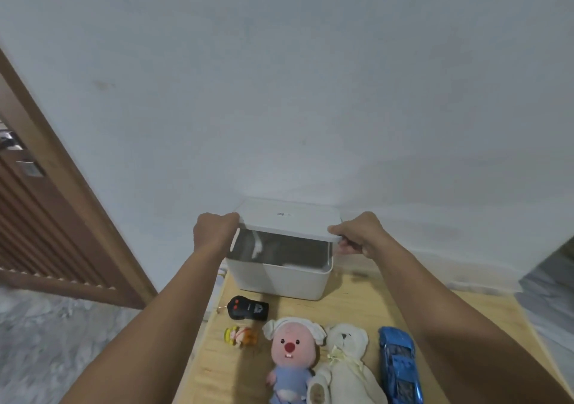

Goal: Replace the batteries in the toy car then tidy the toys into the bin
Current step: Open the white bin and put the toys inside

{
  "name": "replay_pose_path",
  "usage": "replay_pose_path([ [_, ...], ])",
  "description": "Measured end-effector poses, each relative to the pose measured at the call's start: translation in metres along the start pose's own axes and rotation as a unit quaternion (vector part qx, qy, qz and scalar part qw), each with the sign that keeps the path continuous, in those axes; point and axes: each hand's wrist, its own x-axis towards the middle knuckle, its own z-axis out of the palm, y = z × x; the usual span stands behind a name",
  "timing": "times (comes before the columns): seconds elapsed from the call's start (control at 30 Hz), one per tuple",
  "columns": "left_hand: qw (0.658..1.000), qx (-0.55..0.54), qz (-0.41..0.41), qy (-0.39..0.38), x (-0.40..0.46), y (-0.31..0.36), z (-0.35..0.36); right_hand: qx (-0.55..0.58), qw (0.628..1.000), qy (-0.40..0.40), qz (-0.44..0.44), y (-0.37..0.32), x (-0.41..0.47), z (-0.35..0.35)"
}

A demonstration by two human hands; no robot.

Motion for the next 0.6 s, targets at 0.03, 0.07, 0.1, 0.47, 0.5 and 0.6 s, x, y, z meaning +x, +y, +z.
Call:
replay_pose_path([
  [0.03, 1.0, -0.008, 0.005, 0.004, -0.002, 0.003, 0.001, 0.002, 1.0, 0.0, -0.002, -0.002, -0.002, -0.004],
  [0.07, 1.0, -0.011, 0.008, 0.005, -0.005, 0.006, 0.002, 0.002, 1.0, -0.002, -0.003, -0.003, -0.003, -0.008],
  [0.1, 1.0, -0.01, 0.012, 0.003, -0.006, 0.007, 0.003, -0.001, 1.0, -0.005, -0.005, -0.002, -0.003, -0.012],
  [0.47, 0.995, 0.031, -0.012, -0.089, -0.049, 0.014, 0.055, -0.124, 0.99, -0.064, 0.022, 0.046, 0.0, -0.091],
  [0.5, 0.992, 0.046, -0.017, -0.113, -0.055, 0.016, 0.064, -0.136, 0.988, -0.066, 0.027, 0.053, 0.001, -0.102],
  [0.6, 0.975, 0.12, -0.034, -0.184, -0.074, 0.02, 0.097, -0.179, 0.981, -0.06, 0.052, 0.077, 0.005, -0.142],
])
